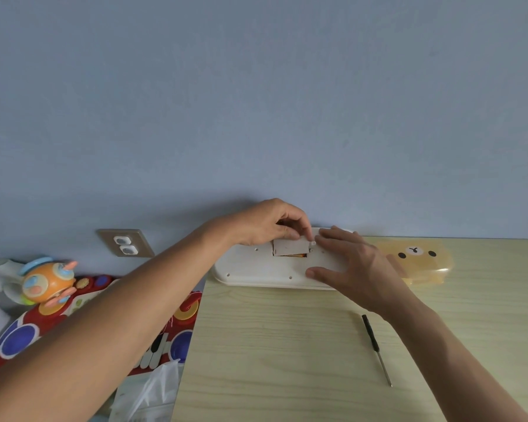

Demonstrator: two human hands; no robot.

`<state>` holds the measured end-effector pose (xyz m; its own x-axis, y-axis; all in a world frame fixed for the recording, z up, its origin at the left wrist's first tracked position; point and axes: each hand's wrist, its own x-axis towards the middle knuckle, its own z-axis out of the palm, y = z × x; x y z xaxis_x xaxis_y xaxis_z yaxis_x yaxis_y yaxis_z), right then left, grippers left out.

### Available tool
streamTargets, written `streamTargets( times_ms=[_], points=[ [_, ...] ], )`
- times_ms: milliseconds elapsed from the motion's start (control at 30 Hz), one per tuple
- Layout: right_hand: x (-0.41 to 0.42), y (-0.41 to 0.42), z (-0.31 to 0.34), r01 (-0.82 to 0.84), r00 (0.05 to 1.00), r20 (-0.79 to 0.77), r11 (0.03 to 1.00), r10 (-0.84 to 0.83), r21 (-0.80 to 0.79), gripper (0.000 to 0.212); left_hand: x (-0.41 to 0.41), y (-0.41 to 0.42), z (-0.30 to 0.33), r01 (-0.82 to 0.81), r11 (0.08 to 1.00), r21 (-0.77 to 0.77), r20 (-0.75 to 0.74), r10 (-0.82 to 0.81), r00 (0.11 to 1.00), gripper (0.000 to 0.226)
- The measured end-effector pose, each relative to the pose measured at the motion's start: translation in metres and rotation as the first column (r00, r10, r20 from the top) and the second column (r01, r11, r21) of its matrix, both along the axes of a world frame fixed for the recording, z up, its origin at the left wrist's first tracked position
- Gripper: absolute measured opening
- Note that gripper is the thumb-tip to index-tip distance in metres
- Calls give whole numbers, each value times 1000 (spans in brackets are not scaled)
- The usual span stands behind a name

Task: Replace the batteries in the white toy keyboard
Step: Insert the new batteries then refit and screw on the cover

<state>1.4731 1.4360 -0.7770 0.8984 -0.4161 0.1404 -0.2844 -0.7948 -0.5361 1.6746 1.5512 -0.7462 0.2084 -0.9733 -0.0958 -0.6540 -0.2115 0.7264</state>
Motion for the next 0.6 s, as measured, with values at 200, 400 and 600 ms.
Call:
streamTargets(
  times_ms=[200,400,600],
  points=[
    [2,-3,-6,-11,1000,19,1000,11,-2,72,1,4,-9,-53,995,-90,10,54,999,23],
    [2,-3,-4,-10,1000,10,1000,10,7,65,-1,6,-12,-74,990,-121,9,75,997,28],
    [14,11,-2,90,973,212,995,-95,36,16,-1,11,-16,-129,979,-157,-3,130,992,26]
  ],
)
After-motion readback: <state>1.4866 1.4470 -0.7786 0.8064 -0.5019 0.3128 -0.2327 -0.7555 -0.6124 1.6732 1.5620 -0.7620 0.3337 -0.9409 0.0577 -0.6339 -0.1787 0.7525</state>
